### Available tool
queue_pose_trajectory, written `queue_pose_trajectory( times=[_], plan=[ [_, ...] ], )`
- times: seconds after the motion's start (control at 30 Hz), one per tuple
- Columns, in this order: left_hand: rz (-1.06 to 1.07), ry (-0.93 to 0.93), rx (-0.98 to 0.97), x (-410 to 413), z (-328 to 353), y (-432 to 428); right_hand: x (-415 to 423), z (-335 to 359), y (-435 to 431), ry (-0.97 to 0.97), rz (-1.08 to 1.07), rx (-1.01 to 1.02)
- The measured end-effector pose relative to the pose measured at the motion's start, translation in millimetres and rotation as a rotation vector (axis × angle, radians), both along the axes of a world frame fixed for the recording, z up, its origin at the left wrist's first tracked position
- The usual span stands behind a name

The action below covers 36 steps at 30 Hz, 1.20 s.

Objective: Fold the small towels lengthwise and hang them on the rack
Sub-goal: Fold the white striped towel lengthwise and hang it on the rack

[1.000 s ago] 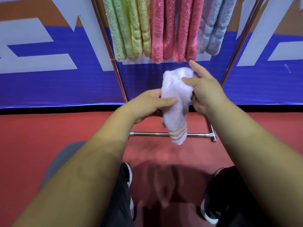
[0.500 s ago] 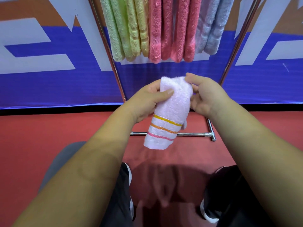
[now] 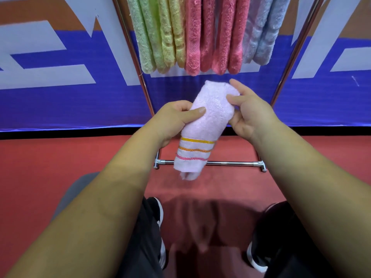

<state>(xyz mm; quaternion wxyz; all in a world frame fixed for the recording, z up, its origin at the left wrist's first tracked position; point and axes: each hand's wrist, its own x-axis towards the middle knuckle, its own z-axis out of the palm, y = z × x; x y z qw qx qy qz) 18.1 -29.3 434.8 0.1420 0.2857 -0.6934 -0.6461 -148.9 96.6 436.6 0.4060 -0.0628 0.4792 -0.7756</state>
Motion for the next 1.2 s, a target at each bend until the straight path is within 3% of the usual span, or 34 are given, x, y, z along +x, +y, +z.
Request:
queue_pose_trajectory(
  times=[0.1, 0.33, 0.73, 0.97, 1.13, 1.2],
  plan=[
    [-0.015, -0.018, 0.050, -0.5, -4.4, 1.1, 3.3, -0.9, -2.5, 0.008, -0.051, -0.045],
    [-0.074, 0.133, 0.170, -7.3, -5.5, 8.8, 4.2, 2.9, -7.4, -0.006, -0.112, -0.096],
    [-0.137, -0.006, 0.070, -11.7, -18.1, 13.9, 5.6, 2.9, -8.6, -0.009, -0.067, -0.089],
    [-0.083, -0.068, -0.199, -4.6, -7.9, 4.8, -1.9, 11.6, -3.9, 0.023, -0.080, -0.141],
    [-0.107, -0.068, -0.387, 0.6, 6.5, 5.5, -3.0, 11.6, -1.5, -0.226, -0.024, -0.165],
    [-0.110, -0.099, -0.437, 4.1, 12.2, 4.2, -1.6, 11.1, -0.9, -0.243, -0.010, -0.116]
  ],
)
